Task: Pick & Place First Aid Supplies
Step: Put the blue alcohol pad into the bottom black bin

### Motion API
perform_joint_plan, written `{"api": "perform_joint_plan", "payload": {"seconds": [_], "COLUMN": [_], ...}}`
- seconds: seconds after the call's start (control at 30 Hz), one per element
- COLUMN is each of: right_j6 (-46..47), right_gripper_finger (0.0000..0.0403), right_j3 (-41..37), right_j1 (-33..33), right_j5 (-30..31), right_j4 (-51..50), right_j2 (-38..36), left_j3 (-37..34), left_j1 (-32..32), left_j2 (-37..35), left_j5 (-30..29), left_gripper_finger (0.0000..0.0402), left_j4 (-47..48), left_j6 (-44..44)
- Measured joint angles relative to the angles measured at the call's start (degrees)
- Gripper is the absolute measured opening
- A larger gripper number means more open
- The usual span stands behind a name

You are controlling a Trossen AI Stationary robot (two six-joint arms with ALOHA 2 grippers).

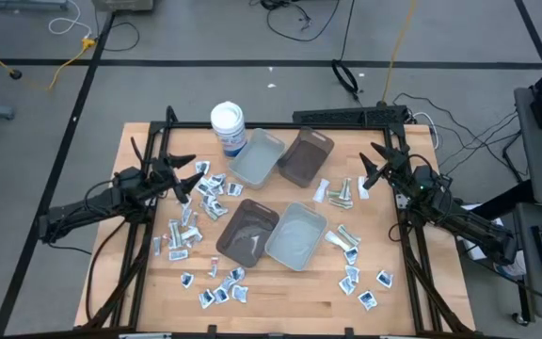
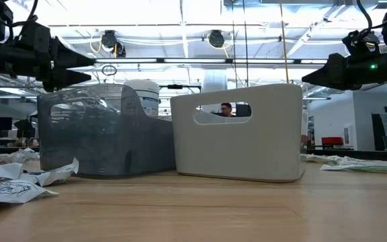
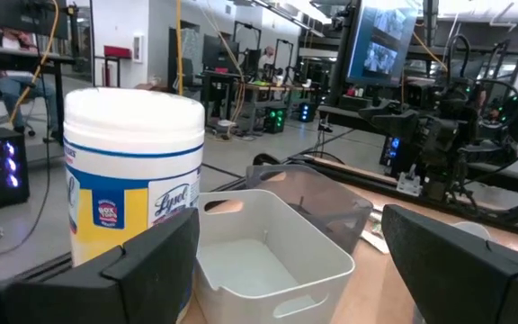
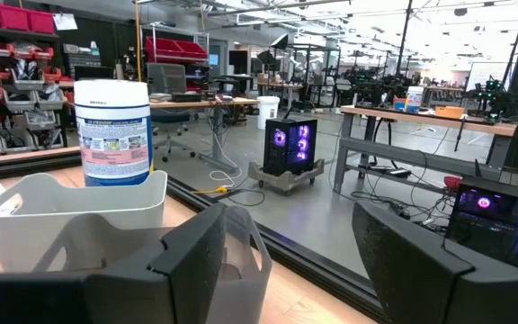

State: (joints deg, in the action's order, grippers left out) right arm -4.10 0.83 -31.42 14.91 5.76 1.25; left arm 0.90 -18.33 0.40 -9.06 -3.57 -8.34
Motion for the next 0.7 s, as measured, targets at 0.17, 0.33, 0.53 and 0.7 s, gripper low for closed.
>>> {"api": "perform_joint_plan", "payload": {"seconds": [0.17, 0.33, 0.53, 0.7], "right_j6": [0.0, 0.0, 0.0, 0.0], "right_gripper_finger": [0.0238, 0.0238, 0.0238, 0.0238], "right_j3": [0.0, 0.0, 0.0, 0.0], "right_j1": [0.0, 0.0, 0.0, 0.0], "right_j5": [0.0, 0.0, 0.0, 0.0], "right_j4": [0.0, 0.0, 0.0, 0.0], "right_j2": [0.0, 0.0, 0.0, 0.0], "left_j3": [0.0, 0.0, 0.0, 1.6], "left_j1": [0.0, 0.0, 0.0, 0.0], "left_j2": [0.0, 0.0, 0.0, 2.0], "left_j5": [0.0, 0.0, 0.0, -4.0], "left_gripper_finger": [0.0354, 0.0354, 0.0354, 0.0354], "left_j4": [0.0, 0.0, 0.4, 4.9], "left_j6": [-1.8, -4.6, -5.3, -7.4]}}
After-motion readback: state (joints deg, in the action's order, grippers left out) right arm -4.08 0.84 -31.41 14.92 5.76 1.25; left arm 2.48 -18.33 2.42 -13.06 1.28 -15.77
